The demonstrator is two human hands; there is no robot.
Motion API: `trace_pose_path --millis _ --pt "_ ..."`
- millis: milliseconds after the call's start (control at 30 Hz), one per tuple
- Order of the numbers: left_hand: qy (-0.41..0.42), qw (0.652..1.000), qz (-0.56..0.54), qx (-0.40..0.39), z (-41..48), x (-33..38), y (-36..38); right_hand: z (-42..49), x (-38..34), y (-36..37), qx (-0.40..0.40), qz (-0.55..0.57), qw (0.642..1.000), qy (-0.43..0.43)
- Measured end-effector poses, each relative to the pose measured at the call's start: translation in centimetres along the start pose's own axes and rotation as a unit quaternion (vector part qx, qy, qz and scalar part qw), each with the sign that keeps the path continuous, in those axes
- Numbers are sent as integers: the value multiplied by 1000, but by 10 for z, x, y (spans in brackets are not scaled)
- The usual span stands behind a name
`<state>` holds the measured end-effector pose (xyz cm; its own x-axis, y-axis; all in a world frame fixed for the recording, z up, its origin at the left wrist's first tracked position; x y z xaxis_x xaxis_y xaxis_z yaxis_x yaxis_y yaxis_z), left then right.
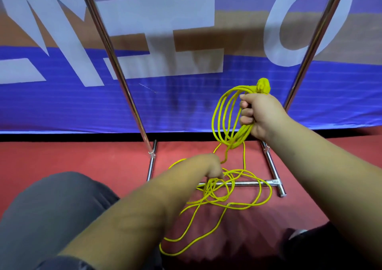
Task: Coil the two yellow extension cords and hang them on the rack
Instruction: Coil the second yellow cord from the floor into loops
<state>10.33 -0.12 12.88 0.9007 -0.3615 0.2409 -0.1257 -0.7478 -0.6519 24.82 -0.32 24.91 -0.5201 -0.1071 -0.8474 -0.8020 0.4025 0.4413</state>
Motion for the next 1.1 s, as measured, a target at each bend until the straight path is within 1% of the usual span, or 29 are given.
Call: trace_pose_path --millis 33,67,100,200,233,267,333,400,467,533,600,633,700,733,800,867,933,967,1000,1033,1067,1100 --pt "-9 1000 -5 4 7 0 9 1 -1 -2 2 10 1000 5" --pt "-54 998 -30 20 10 -7 12 0 -2 -5 6 22 1000 11" --pt "-73 995 -60 15 12 -12 17 0 -3 -8 10 35 999 17" --pt "-52 994 -91 -12 20 -27 29 1 -9 -19 22 27 999 15" --pt "-81 984 -158 -19 18 -36 23 1 -11 -22 22 3 1000 4" --pt "-77 975 -208 -29 21 -41 16 1 -14 -24 20 -27 999 -9" --pt "-31 959 -279 -28 16 -36 -11 1 -19 -25 16 -104 994 -36" --pt "0 930 -367 14 4 -32 -48 0 -20 -23 -1 -194 979 -54" --pt "39 885 -462 35 -21 -23 -87 -2 -17 -18 -24 -291 955 -54" --pt "90 827 -553 52 -50 -15 -127 -6 -13 -13 -48 -375 923 -68" --pt "135 770 -621 57 -82 -6 -164 -10 -7 -8 -78 -416 901 -96" --pt "154 743 -649 57 -96 -3 -179 -11 -2 -9 -92 -413 901 -90" --pt "184 694 -693 65 -118 -3 -207 -15 8 -9 -119 -397 909 -45" --pt "200 670 -712 72 -129 -4 -218 -17 11 -7 -133 -400 907 -28" --pt "223 621 -746 95 -143 -11 -237 -24 10 2 -175 -388 905 -20" --pt "239 574 -773 127 -150 -23 -251 -30 8 11 -216 -342 914 -9" --pt "247 516 -803 163 -148 -40 -263 -37 6 22 -255 -301 919 1" --pt "244 486 -820 179 -144 -48 -266 -39 3 28 -265 -290 920 7" --pt "238 458 -836 188 -140 -54 -266 -39 0 33 -258 -275 926 15" --pt "228 439 -847 191 -135 -58 -263 -39 -2 38 -241 -261 934 23" --pt "217 445 -847 194 -130 -60 -259 -38 -5 43 -220 -250 943 21" --pt "206 486 -828 191 -124 -60 -253 -38 -8 48 -198 -240 950 11"
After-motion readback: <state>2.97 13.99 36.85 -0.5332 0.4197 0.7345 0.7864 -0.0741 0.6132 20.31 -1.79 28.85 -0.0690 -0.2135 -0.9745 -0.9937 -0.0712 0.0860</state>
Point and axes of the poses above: each hand's wrist, its own z-axis towards the middle knuckle, its own y-axis out of the palm, x = y × z, the point moved 5 cm from there along z, towards the middle knuckle, and after that the axes turned 6 degrees about -x, right-handed, at the moved point
